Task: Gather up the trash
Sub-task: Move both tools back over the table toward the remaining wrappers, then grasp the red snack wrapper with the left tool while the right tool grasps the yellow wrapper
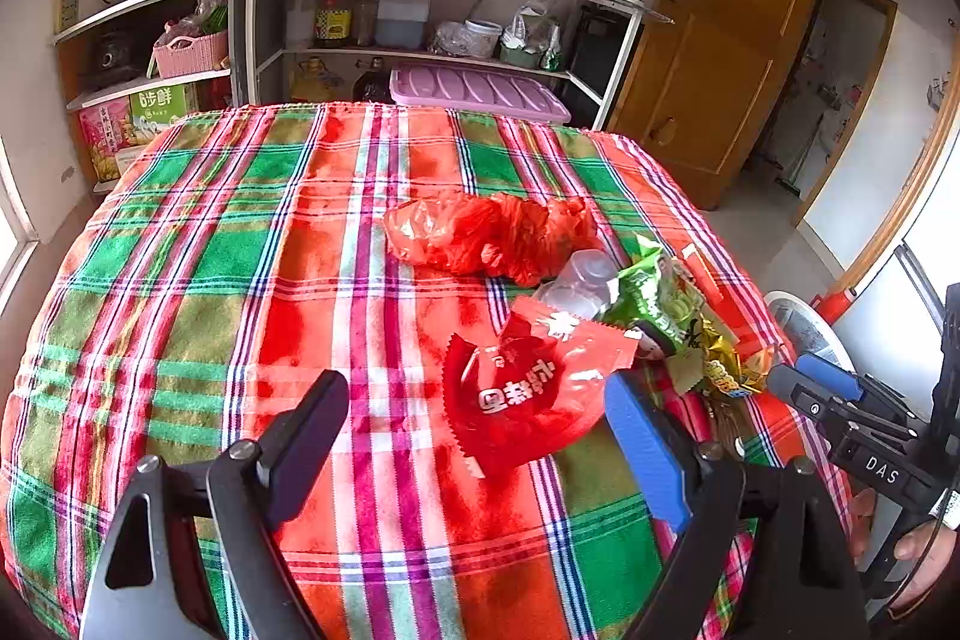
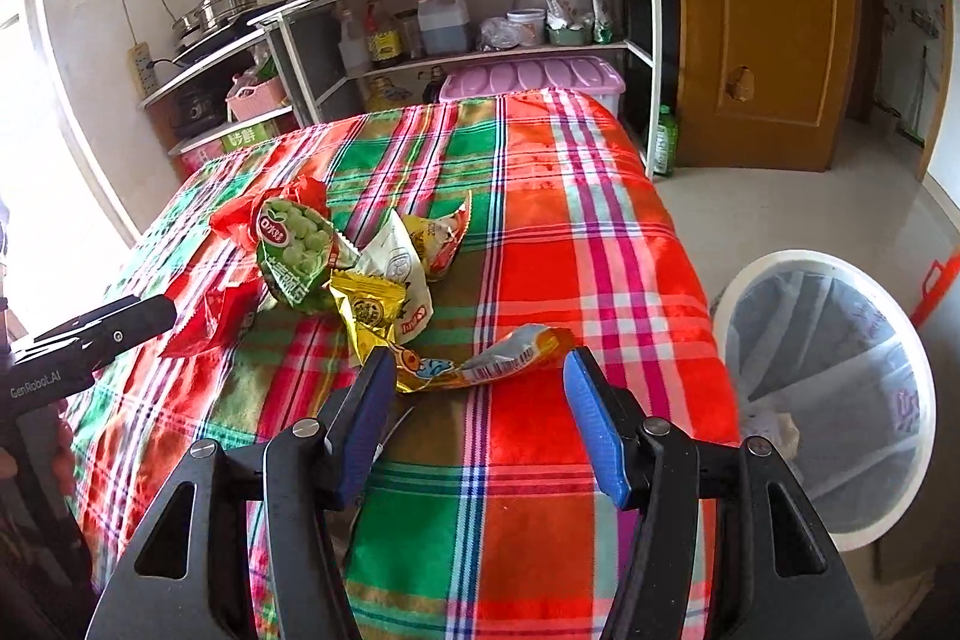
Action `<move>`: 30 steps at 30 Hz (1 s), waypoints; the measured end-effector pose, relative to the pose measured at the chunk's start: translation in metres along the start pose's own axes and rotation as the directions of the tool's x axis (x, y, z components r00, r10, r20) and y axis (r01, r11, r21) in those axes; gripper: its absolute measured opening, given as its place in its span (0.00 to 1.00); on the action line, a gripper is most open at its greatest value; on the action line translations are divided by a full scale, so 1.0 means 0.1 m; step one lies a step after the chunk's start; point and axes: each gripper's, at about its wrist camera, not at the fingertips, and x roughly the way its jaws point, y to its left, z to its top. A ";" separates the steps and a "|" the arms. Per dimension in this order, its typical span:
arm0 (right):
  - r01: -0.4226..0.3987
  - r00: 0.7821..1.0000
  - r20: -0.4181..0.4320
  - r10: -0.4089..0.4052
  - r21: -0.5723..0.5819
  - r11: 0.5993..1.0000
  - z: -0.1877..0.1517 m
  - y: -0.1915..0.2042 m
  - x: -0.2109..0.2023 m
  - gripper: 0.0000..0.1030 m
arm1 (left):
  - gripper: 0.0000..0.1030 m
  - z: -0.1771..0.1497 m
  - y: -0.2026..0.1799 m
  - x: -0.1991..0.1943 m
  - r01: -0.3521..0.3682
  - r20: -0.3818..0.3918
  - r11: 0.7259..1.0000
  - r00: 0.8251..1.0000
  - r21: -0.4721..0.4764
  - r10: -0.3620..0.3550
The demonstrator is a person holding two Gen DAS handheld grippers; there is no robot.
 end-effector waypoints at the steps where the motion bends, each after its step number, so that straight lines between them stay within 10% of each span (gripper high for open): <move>1: 0.002 1.000 -0.008 -0.002 0.005 1.000 0.00 0.01 0.04 0.57 | 0.86 0.00 0.03 0.02 -0.007 -0.003 1.000 1.000 -0.002 0.007; 17: 0.060 0.995 -0.078 -0.059 0.007 0.998 0.07 0.07 0.36 0.56 | 0.86 0.06 0.04 0.31 0.005 -0.054 1.000 0.999 0.016 -0.004; 30: 0.039 0.995 -0.088 -0.038 0.007 0.999 0.04 0.08 0.42 0.24 | 0.86 0.03 0.02 0.47 -0.014 -0.082 1.000 0.996 0.028 0.017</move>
